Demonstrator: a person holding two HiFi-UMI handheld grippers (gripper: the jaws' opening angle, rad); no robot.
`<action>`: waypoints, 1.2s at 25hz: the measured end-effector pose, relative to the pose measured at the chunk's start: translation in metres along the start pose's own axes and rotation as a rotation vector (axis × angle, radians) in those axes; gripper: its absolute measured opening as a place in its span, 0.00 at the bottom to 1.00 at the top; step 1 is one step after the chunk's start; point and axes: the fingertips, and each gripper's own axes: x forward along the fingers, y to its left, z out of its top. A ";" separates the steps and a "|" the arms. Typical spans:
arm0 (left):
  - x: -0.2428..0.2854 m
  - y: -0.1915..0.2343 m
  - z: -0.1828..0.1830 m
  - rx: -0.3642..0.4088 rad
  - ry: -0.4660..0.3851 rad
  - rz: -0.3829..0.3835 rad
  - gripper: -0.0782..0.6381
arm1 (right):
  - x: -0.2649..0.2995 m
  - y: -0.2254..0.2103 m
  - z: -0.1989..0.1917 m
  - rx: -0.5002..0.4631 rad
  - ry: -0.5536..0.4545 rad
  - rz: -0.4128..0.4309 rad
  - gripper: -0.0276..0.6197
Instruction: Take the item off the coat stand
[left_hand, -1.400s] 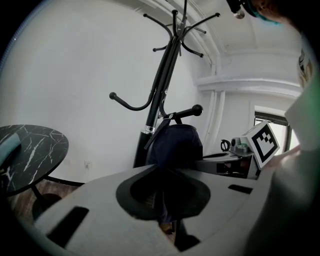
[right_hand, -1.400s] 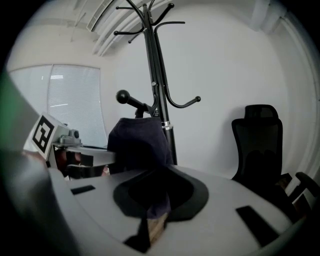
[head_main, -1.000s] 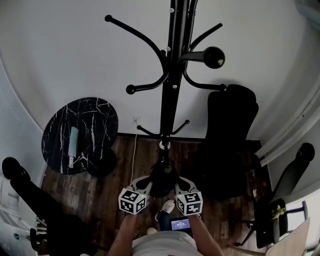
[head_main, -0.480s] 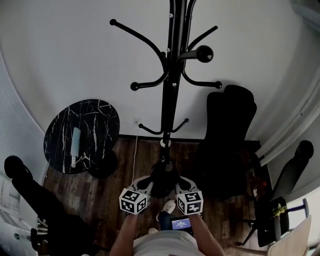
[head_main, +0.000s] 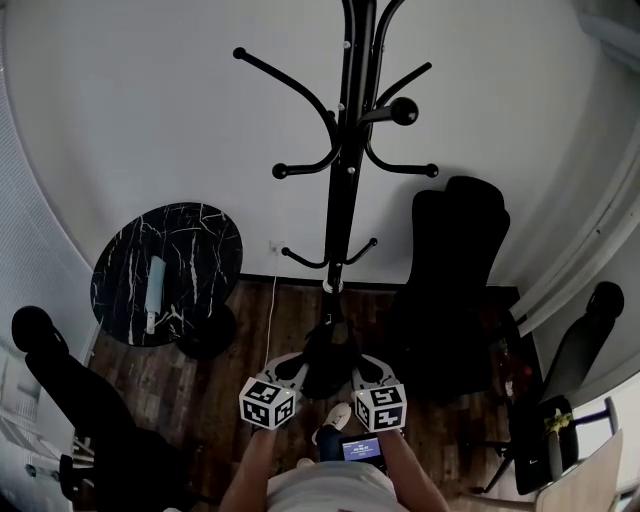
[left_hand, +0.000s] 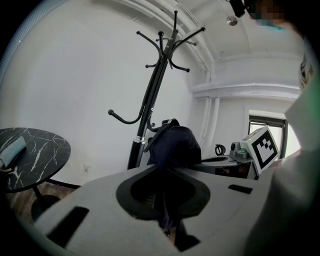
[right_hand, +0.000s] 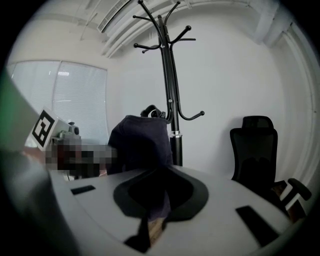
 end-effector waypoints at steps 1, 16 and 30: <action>-0.002 -0.001 0.000 -0.002 0.001 -0.003 0.15 | -0.002 0.001 0.000 0.003 -0.001 -0.003 0.09; -0.031 -0.023 0.011 0.043 -0.048 -0.005 0.15 | -0.035 0.020 0.001 -0.019 -0.055 -0.037 0.09; -0.037 -0.038 0.007 0.019 -0.061 0.011 0.15 | -0.050 0.017 0.004 0.000 -0.075 -0.042 0.09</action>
